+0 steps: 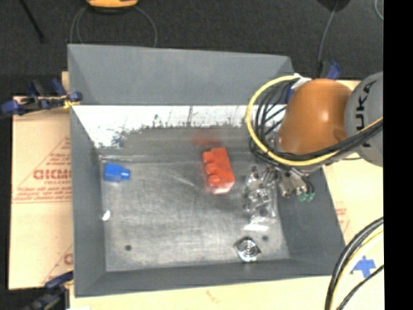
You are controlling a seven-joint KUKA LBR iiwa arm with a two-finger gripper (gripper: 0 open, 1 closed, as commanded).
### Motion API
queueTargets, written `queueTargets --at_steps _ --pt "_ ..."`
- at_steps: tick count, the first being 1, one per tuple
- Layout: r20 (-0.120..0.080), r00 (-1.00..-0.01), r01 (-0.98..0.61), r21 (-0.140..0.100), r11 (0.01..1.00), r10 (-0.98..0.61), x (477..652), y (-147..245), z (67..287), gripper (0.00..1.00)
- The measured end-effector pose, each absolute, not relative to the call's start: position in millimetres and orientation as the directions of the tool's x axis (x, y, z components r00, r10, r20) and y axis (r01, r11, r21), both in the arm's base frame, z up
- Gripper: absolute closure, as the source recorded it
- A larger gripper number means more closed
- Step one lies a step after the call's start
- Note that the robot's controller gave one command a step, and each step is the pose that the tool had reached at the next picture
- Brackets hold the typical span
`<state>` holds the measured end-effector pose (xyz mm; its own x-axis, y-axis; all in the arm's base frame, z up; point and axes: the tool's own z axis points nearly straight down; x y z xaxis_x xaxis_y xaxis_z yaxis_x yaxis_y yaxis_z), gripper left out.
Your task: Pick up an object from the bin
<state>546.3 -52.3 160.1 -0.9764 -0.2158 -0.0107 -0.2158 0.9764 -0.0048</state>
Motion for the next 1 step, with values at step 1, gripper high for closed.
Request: queueTargets --at_steps 1 --pt "-0.013 -0.960 -0.279 -0.006 0.960 -0.279 550.1 -57.1 292.0 1.00"
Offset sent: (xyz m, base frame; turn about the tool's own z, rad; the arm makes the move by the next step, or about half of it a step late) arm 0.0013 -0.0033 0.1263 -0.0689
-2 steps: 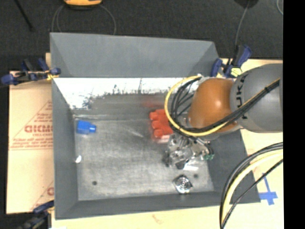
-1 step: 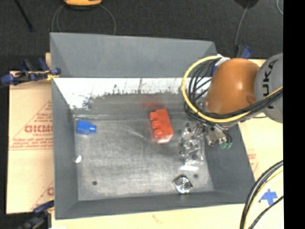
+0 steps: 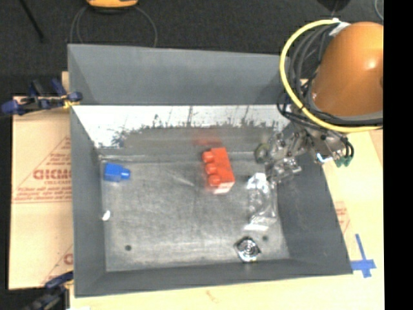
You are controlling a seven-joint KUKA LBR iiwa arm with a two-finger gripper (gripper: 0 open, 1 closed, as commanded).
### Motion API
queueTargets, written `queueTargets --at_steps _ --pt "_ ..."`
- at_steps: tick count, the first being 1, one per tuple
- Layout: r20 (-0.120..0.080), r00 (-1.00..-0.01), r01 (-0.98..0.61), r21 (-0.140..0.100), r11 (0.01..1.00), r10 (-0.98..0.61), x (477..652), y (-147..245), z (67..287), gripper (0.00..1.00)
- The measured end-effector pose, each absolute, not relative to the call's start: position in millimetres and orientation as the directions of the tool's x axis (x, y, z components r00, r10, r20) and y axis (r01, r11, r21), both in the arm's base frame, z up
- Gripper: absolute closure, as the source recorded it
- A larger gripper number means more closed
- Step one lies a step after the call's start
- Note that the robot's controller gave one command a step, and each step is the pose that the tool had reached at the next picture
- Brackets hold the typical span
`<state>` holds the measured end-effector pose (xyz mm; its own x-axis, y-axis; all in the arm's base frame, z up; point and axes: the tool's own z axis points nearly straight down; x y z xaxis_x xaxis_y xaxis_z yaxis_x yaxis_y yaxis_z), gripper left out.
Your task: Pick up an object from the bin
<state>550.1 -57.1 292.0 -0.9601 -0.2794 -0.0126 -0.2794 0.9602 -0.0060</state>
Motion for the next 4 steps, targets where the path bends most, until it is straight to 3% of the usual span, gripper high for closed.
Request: queueTargets --at_steps 1,2,3,4 --pt "0.010 -0.954 -0.298 0.006 0.954 -0.298 469.1 -19 205 1.00" --pt "-0.002 -0.956 -0.294 0.001 0.956 -0.294 473.6 -21 210 0.00" --pt "0.004 -0.937 -0.349 0.001 0.937 -0.349 469.5 -84 130 0.00" --pt "-0.024 -0.872 -0.488 -0.014 0.873 -0.488 479.2 -61 84 0.00"
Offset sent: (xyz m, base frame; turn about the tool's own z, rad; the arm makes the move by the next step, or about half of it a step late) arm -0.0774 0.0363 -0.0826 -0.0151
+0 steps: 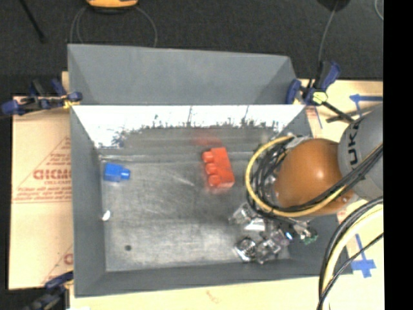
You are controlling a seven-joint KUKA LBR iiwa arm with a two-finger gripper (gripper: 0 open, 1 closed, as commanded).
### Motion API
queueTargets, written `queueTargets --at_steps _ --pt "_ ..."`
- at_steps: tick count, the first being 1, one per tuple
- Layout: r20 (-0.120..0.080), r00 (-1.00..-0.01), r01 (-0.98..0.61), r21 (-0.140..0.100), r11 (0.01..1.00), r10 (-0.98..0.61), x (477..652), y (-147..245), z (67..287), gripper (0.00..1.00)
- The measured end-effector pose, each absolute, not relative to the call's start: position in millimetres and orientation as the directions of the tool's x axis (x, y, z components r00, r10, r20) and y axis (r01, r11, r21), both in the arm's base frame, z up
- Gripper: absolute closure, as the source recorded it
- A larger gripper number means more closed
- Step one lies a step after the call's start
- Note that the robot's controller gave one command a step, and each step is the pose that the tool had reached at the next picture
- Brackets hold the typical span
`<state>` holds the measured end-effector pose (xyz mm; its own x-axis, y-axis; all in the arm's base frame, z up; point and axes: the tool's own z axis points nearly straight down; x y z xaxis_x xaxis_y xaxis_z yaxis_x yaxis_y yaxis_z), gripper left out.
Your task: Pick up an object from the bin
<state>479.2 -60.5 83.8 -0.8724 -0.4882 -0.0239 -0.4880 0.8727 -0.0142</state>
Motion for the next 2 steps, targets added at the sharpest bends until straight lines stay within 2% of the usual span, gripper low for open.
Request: queueTargets --at_steps 1,2 --pt "-0.008 -0.872 -0.489 -0.005 0.872 -0.489 474.4 -60 82 1.00" --pt "-0.005 -0.616 -0.788 -0.008 0.616 -0.788 495.3 -62 234 1.00"
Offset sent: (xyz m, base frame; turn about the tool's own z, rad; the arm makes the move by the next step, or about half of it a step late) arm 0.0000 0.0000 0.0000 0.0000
